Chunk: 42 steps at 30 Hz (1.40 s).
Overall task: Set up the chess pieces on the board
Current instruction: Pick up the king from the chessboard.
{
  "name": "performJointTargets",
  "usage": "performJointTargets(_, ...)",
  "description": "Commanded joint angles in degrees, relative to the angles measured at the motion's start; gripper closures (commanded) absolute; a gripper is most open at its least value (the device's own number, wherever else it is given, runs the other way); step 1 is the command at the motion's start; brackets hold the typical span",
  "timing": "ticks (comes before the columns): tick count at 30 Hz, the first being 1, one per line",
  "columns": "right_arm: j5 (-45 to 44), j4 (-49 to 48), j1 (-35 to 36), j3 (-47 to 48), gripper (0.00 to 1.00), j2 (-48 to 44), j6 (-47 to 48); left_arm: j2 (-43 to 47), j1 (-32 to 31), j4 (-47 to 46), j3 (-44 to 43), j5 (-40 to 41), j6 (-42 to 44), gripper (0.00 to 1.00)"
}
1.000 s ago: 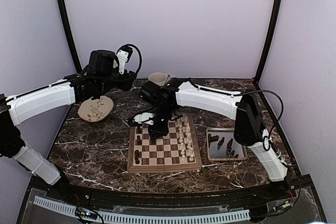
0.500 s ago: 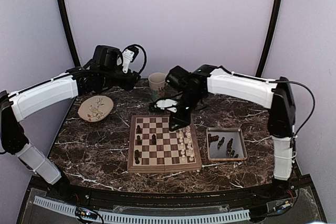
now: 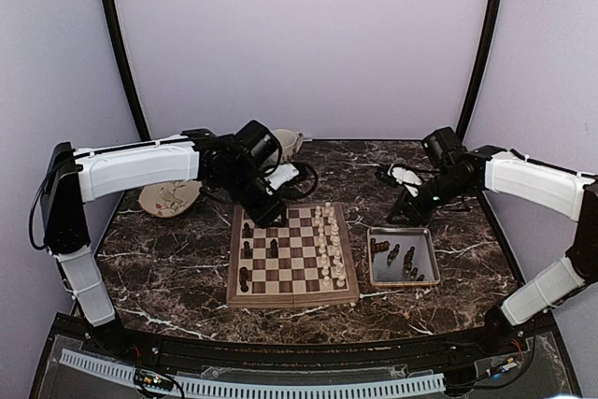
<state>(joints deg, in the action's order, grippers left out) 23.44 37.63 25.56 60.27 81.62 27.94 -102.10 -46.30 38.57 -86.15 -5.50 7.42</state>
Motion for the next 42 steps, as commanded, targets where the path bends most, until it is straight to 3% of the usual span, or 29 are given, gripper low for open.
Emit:
performJointTargets(1,2.67,-9.51,-2.83,-5.97,0.7,-4.17,-0.44,-1.99,-0.06,9.76,-2.57,-2.73,2.13,0.53)
performJointTargets(5,5.08,-10.4,-5.75,-6.37,0.68,-4.73,-0.81,-4.0,-0.18,9.66,-2.76,-4.37,1.9,0.53)
performJointTargets(12,5.51,-8.98,-5.83,-6.04,0.67,-2.59,0.43,-8.25,-0.55,11.44,-4.47,-4.93,2.04,0.67)
performJointTargets(20,5.25,-8.86,-5.81,-6.08,0.67,-2.16,0.81,-9.14,-0.97,12.05,-4.13,-6.86,2.22,0.65)
performJointTargets(24,5.47,-8.62,-5.8,-5.93,0.67,-1.83,0.97,-9.6,-1.16,12.4,-4.02,-4.79,2.12,0.68)
performJointTargets(33,5.35,-8.57,-5.82,-5.96,0.67,-1.49,0.98,-8.38,-1.16,13.4,-4.82,-1.92,2.33,0.89)
performJointTargets(42,5.44,-8.51,-5.82,-5.93,0.68,-1.07,1.05,-5.42,-0.85,12.8,-3.59,3.62,2.34,0.93)
